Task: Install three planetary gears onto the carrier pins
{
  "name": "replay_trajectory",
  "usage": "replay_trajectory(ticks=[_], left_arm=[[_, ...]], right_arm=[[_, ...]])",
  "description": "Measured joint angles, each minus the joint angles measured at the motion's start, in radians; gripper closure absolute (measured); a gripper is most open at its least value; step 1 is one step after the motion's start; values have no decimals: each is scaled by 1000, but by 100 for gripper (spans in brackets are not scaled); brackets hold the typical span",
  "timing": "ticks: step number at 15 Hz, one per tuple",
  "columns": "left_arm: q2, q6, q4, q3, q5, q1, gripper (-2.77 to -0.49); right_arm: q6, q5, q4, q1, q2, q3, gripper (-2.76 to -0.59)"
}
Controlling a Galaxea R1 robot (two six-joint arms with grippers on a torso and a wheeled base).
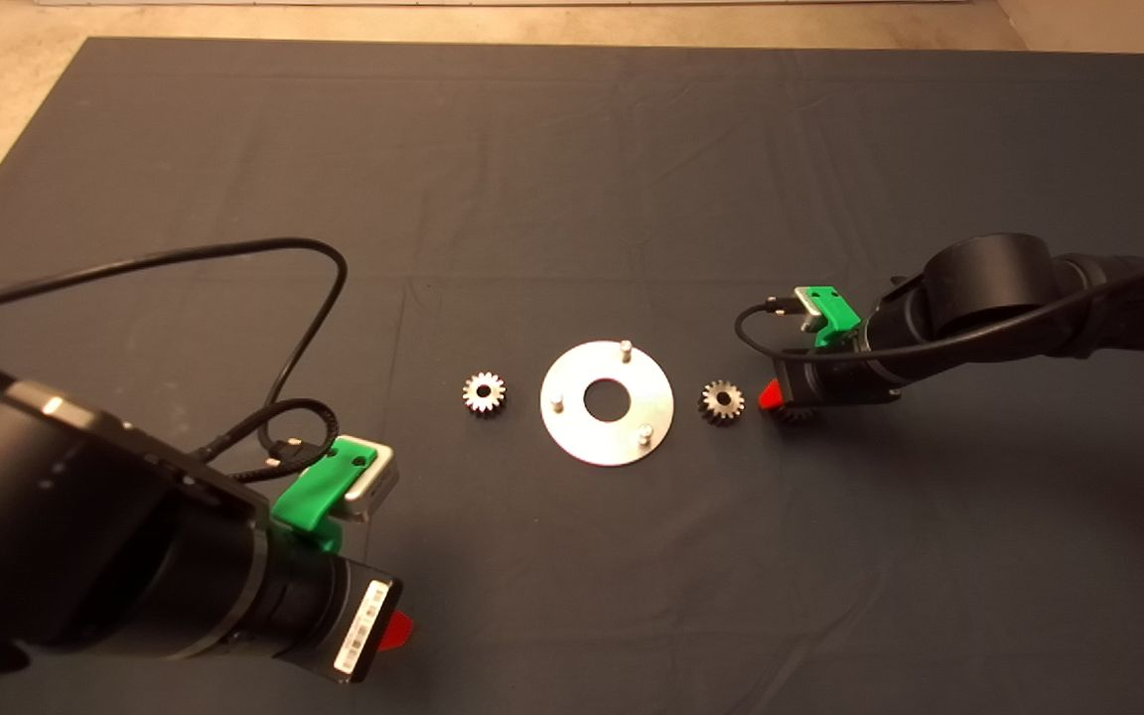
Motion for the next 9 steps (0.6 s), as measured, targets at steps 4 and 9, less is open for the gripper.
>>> replay_trajectory(ticks=[4, 9], left_arm=[[-14, 0, -3, 0, 0, 0, -164], [-20, 0, -4, 0, 0, 0, -164]], right_arm=[[-2, 0, 0, 0, -2, 0, -120], [-2, -2, 0, 0, -1, 2, -112]])
